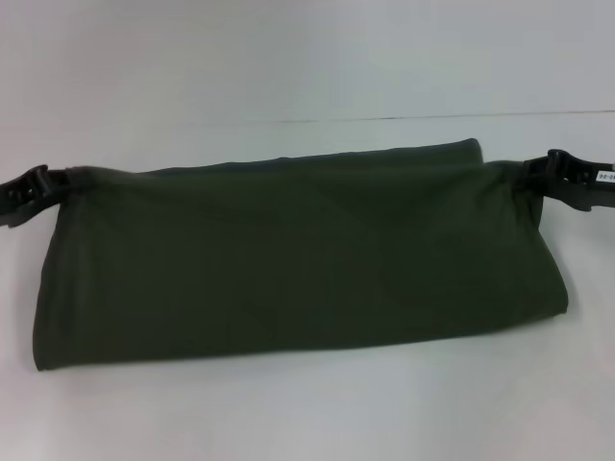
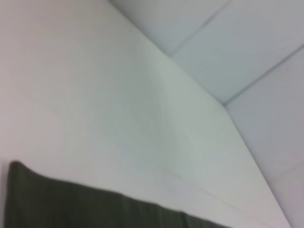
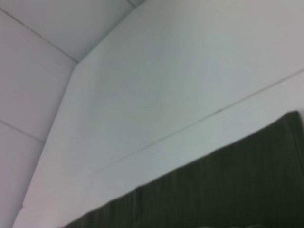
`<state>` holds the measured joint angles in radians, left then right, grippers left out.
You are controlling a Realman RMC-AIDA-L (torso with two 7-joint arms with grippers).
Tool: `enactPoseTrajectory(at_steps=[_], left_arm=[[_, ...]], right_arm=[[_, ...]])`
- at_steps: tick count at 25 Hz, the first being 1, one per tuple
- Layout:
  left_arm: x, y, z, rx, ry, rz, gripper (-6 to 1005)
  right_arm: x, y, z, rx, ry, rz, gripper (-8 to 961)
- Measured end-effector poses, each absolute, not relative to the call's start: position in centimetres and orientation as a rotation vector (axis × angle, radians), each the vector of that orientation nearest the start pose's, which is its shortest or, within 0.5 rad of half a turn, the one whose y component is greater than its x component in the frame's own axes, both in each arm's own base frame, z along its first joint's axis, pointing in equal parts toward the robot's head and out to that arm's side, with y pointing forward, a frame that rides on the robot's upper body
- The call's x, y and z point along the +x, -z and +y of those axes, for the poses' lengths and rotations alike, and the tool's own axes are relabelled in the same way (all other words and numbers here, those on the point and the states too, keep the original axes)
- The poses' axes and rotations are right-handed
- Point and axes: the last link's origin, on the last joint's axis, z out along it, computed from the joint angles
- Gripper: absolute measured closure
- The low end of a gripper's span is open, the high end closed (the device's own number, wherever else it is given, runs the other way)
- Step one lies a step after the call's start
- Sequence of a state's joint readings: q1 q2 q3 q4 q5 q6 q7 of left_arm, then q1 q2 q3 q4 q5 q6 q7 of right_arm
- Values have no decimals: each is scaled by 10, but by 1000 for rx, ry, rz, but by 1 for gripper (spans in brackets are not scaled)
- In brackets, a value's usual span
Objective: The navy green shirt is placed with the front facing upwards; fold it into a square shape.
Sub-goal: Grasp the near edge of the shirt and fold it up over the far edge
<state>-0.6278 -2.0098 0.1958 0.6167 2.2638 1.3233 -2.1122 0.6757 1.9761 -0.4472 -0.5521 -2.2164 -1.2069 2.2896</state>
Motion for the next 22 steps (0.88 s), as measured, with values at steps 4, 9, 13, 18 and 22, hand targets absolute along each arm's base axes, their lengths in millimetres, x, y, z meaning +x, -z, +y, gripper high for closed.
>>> enactPoseTrajectory(at_steps=[4,9,13,18,22], left_arm=[[-318,-59,385,-1862,870,-1568,955],[-314,-53,393,-1809,928,-1513,954],[-311,-48,398,-1779,967,-1492,953],[-310,-41,405,-1749,945,-1464,952],[-310,-37,407,-1733,929,-1449,951]], right_arm=[[297,-41,407,-1920,-737,1701,909],[293,-32,412,-1896,-753,1671,909],[288,-30,416,-1887,-793,1637,909],[281,-24,422,-1888,-808,1598,909],[276,-14,426,-1887,-796,1573,909]])
